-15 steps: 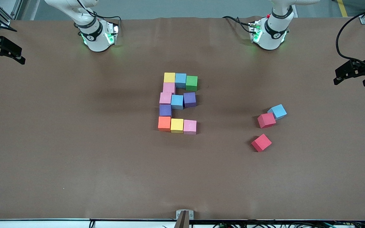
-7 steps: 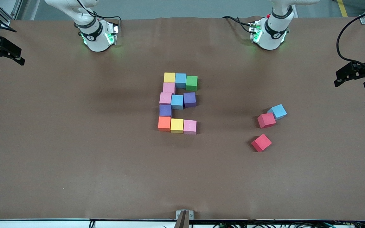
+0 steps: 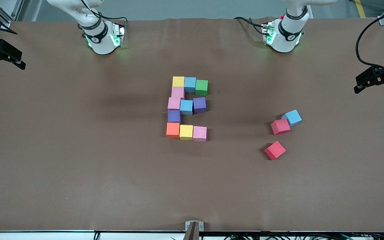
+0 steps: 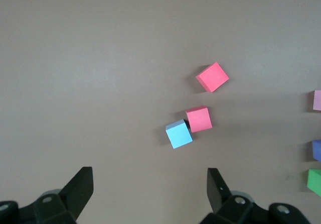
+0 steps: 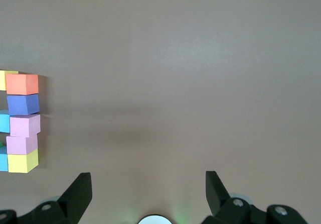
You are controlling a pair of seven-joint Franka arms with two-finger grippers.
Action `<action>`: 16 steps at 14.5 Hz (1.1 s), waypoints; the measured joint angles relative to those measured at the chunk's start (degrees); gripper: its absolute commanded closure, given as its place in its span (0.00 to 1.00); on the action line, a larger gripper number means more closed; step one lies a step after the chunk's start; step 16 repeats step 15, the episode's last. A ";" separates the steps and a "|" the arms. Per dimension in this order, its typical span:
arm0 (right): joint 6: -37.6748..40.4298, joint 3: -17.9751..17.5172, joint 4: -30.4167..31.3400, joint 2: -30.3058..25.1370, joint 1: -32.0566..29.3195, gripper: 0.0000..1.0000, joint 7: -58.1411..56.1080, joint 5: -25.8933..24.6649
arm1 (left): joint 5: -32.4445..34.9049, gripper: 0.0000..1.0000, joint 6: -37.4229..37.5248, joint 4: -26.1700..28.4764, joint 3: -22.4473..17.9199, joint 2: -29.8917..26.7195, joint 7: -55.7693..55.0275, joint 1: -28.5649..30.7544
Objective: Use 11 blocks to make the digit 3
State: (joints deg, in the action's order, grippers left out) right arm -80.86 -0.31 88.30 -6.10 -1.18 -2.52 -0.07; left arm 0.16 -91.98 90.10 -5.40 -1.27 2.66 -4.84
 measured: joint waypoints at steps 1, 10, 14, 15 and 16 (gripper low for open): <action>-0.01 -0.01 0.00 0.00 0.00 0.00 0.00 0.00 | 0.00 0.00 1.10 -0.89 0.01 0.00 -0.89 -0.02; -0.05 -0.01 0.00 0.00 0.00 0.00 0.00 0.00 | 0.00 0.00 2.46 -2.75 0.04 0.88 -1.86 -0.13; -0.05 -0.01 0.00 0.00 0.00 0.00 0.00 0.00 | 0.00 0.00 2.52 -2.77 0.04 0.88 -1.92 -0.13; -0.05 -0.01 0.00 0.00 0.00 0.00 0.00 0.00 | 0.00 0.00 2.54 -2.77 0.04 0.89 -1.92 -0.13; -0.05 -0.01 0.00 0.00 0.00 0.00 0.00 0.00 | 0.00 0.00 2.54 -2.77 0.04 0.89 -1.92 -0.13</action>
